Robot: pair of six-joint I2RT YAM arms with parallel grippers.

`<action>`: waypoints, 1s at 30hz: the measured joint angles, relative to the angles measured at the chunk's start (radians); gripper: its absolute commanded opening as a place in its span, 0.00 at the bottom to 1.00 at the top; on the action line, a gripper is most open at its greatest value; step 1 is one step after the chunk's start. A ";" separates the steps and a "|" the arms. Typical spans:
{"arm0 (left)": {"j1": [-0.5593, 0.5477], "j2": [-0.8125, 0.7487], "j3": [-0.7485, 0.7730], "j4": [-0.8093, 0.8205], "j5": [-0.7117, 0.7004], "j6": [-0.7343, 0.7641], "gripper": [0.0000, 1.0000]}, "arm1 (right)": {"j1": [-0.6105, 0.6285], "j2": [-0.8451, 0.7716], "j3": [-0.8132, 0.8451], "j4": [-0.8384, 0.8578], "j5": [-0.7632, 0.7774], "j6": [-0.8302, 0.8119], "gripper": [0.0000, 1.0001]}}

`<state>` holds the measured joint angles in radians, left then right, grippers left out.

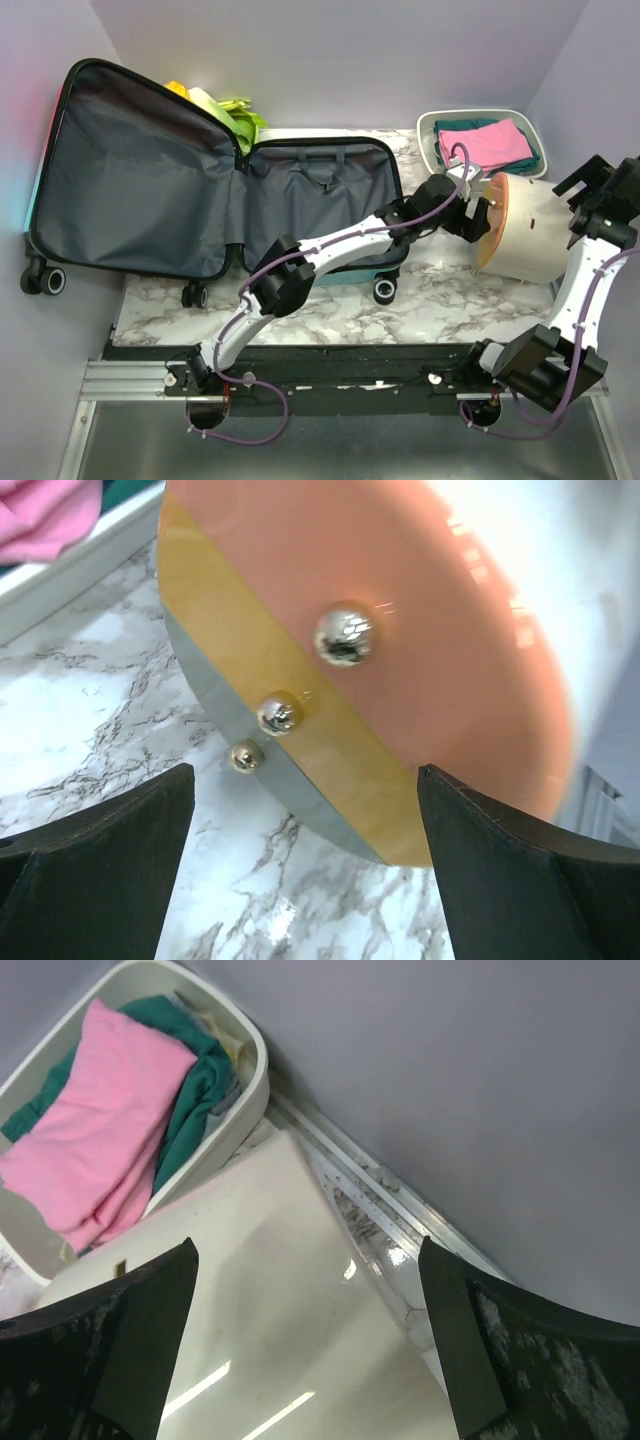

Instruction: Open, take out, and arrange the luggage

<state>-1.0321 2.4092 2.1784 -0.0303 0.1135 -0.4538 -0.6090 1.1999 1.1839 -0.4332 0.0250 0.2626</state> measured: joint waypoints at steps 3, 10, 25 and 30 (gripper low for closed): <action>-0.011 -0.084 -0.053 -0.011 -0.037 0.020 0.99 | 0.001 -0.024 0.050 -0.035 0.015 -0.003 1.00; -0.016 -0.417 -0.304 -0.030 -0.165 0.090 0.99 | 0.005 -0.151 0.092 -0.057 -0.237 -0.017 1.00; 0.000 -1.382 -1.187 -0.119 -0.518 -0.014 0.99 | 0.513 -0.380 -0.136 0.005 -0.545 -0.066 1.00; 0.000 -1.601 -1.397 -0.255 -0.615 -0.133 0.99 | 0.772 -0.369 -0.316 0.069 -0.411 -0.067 1.00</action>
<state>-1.0317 0.8078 0.7818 -0.2852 -0.5011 -0.5865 0.1631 0.8307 0.8677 -0.3641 -0.3859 0.1959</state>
